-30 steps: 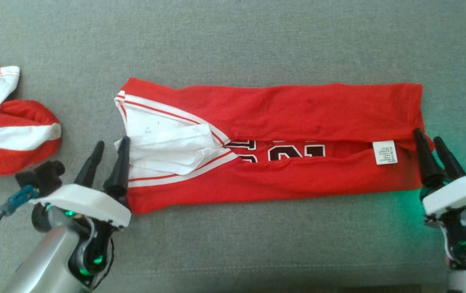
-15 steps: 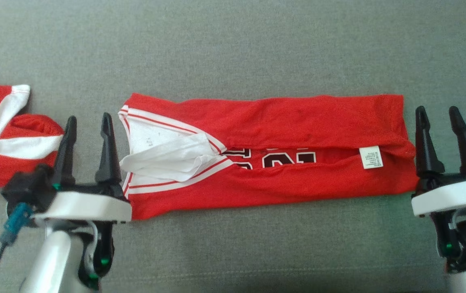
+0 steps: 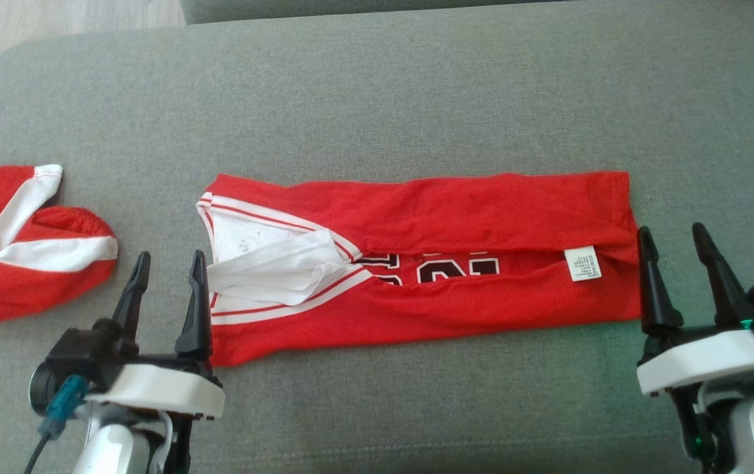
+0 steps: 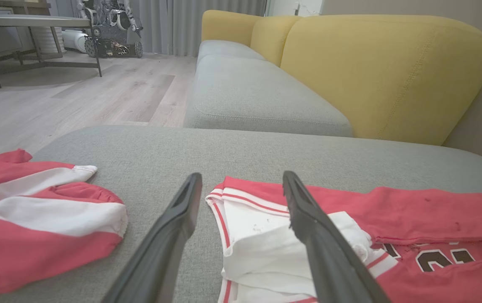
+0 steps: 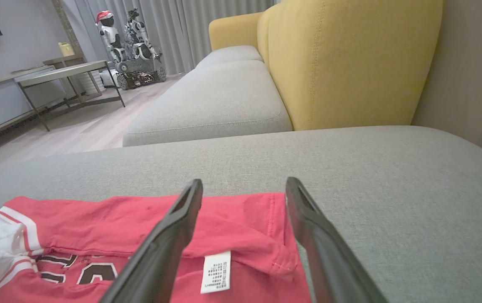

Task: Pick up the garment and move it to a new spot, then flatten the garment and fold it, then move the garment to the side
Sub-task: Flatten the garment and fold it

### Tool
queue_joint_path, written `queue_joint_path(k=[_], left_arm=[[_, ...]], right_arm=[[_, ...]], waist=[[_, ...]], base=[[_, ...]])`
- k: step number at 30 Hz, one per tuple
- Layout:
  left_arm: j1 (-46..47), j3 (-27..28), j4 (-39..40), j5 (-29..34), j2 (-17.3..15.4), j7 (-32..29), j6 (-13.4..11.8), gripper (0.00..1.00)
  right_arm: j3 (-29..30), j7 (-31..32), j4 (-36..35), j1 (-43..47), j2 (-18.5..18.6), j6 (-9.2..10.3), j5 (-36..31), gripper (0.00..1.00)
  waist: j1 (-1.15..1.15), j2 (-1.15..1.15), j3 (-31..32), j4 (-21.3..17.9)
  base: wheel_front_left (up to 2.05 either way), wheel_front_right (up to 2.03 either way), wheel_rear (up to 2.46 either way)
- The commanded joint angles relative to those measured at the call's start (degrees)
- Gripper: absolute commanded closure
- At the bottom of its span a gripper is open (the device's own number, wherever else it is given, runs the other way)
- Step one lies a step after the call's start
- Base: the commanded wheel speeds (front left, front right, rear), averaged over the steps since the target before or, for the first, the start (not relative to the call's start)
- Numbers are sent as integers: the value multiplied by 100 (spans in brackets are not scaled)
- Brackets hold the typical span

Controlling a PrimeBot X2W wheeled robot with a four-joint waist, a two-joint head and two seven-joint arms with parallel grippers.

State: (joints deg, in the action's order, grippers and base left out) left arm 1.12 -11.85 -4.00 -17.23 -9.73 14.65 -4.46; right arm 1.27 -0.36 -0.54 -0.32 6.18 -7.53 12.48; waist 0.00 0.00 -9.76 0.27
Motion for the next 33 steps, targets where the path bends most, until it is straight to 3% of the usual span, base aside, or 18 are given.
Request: queue_joint_path(k=[1,13,20,25,33], left_arm=[[130,286,119,51,-13,35,39,0],[230,493,27,236,122,35,255,0],[379,555,101,347,191,35,362,0],[595,522,126,429,283,35,482,0],[849,547,61,542,360,35,640,0]], right_arm=[[-150,-69,-146,-96,65,4,-40,0],[-64,-69,17,-234,140,4,66,0],[139,158,539,-634,344,4,34,0],[-4,768,1223,-997,575,4,88,0],[-101,2008,1713,-1329,558,4,234,0]], waist=[[0,0,17,-5],[0,0,-54,-6],[0,0,-259,45],[0,0,-506,155],[0,0,-853,208]], base=[[0,0,0],[0,0,0],[0,0,0],[0,0,0],[0,0,0]])
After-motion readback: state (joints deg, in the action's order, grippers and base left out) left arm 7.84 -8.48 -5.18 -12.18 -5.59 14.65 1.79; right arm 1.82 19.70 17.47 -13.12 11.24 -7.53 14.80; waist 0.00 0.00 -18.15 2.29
